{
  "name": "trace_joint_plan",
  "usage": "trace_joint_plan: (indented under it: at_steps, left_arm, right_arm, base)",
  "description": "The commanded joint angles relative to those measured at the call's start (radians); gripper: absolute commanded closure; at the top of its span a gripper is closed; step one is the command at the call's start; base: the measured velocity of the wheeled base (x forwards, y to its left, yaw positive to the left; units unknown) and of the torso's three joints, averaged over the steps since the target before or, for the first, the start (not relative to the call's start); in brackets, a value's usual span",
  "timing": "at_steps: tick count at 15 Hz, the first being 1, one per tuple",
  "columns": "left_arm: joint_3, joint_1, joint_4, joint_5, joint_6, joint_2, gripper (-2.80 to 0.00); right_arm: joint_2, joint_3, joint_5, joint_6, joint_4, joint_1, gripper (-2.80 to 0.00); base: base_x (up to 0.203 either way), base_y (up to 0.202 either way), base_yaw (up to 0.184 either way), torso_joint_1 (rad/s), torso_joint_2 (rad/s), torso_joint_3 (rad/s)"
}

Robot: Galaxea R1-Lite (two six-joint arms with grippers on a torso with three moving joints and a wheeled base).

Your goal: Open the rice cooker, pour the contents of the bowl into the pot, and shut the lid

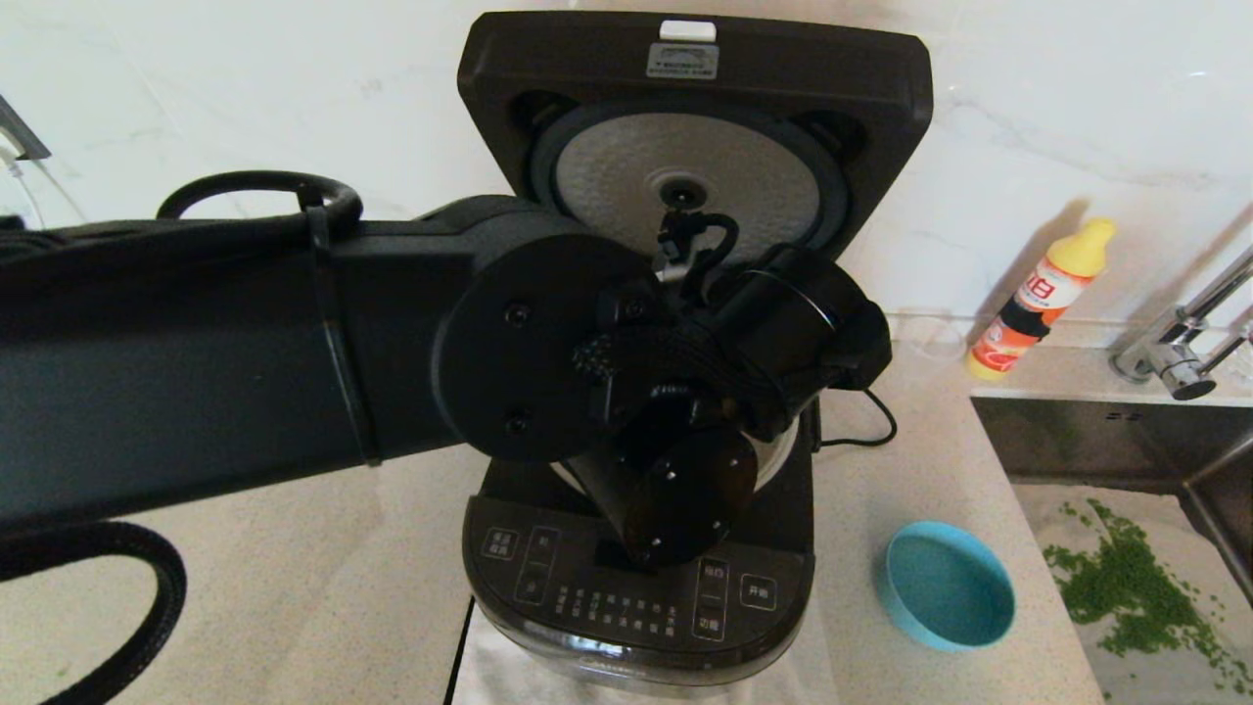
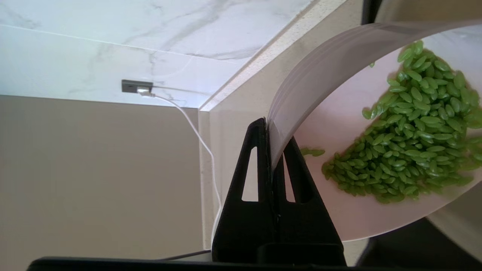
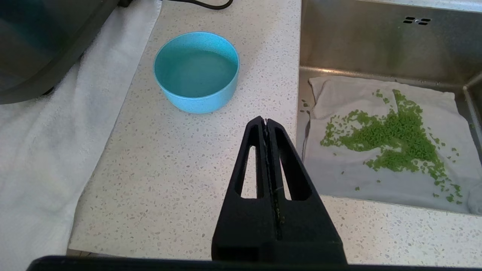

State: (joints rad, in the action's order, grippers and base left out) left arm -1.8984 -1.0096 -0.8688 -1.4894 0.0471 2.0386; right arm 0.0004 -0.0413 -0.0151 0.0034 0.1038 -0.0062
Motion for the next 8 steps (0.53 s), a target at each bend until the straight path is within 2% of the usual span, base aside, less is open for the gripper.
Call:
trace_joint_plan:
  at_steps: [1,8]
  left_arm:
    - [-0.018,-0.001,-0.021,-0.026,0.005,-0.011,0.0]
    - [-0.017,-0.057,-0.022,-0.04,0.002,0.031,0.0]
  right_arm:
    - [0.001,0.0,0.0,0.0,0.0,0.0,0.0]
    - [0.001,0.0,0.0,0.0,0.0,0.0,0.0]
  base:
    - [0.0,0.0,0.0,0.0,0.0,0.0]
    - [0.0,0.0,0.0,0.0,0.0,0.0]
